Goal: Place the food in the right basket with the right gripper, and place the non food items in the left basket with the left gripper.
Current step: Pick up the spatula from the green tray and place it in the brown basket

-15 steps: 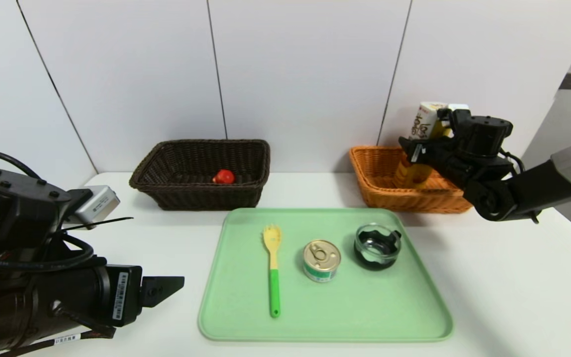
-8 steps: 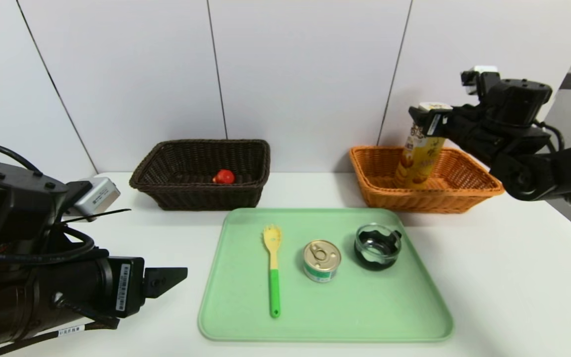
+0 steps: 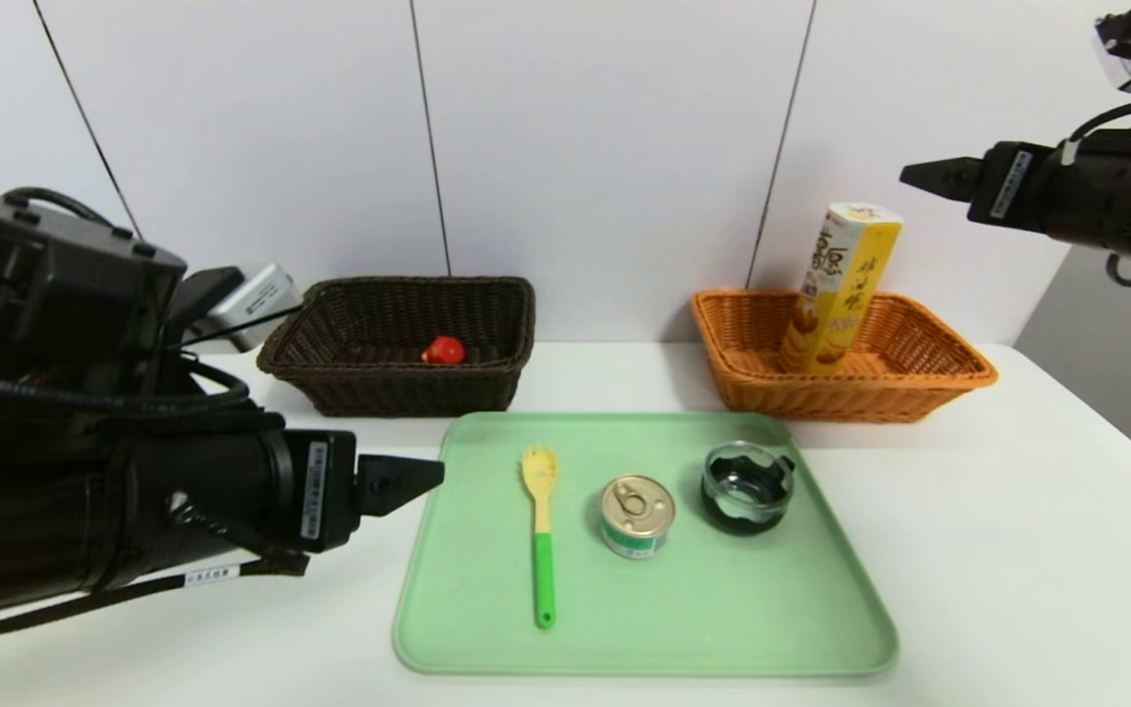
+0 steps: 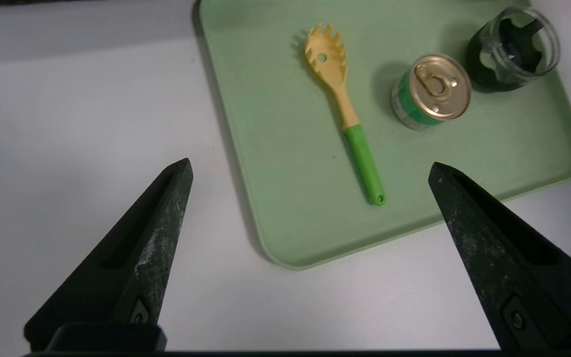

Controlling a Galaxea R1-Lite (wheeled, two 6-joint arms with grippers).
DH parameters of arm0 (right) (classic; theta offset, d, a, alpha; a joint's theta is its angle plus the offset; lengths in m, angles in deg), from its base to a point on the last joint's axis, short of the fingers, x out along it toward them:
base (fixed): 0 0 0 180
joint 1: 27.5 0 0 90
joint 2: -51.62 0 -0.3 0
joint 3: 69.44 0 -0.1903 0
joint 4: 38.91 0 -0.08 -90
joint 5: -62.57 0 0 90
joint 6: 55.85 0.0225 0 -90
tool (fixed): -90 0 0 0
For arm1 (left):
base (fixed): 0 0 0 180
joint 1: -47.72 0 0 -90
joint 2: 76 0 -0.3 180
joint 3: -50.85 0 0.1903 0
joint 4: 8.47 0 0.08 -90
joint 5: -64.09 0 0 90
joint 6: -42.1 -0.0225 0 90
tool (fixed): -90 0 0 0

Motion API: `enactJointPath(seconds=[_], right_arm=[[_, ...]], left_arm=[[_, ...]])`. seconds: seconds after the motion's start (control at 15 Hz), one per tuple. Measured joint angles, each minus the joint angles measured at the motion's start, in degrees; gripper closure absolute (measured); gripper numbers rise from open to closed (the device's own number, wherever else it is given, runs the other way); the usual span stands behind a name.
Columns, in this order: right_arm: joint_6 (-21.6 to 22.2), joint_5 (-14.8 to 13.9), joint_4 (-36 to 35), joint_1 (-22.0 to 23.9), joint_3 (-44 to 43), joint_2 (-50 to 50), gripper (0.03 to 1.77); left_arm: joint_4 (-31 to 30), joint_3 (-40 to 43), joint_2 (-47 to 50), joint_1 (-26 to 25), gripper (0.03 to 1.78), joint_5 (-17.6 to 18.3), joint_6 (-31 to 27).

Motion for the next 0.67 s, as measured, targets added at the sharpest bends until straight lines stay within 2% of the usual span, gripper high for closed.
enactJointPath(seconds=[0.2,0.33,0.47,0.67], right_arm=[[2.74,0.11,15.12,-1.89,1.32,-7.55,0.13],[7.45,0.16,22.72,-4.24,1.76,-11.02,0.12],[9.87,0.20,27.40,-5.29,3.33,-13.01,0.11],[10.02,-0.33,30.55,-6.44,6.42,-15.59,0.11]], left_arm=[[5.38,-9.26,-6.39,2.84,0.12,-0.83,0.45],[11.76,-15.06,-11.17,5.27,0.12,-3.51,2.16],[16.55,-20.54,-16.13,7.08,0.12,-5.39,4.94],[23.04,-28.81,-22.71,8.11,0.12,-6.70,6.53]])
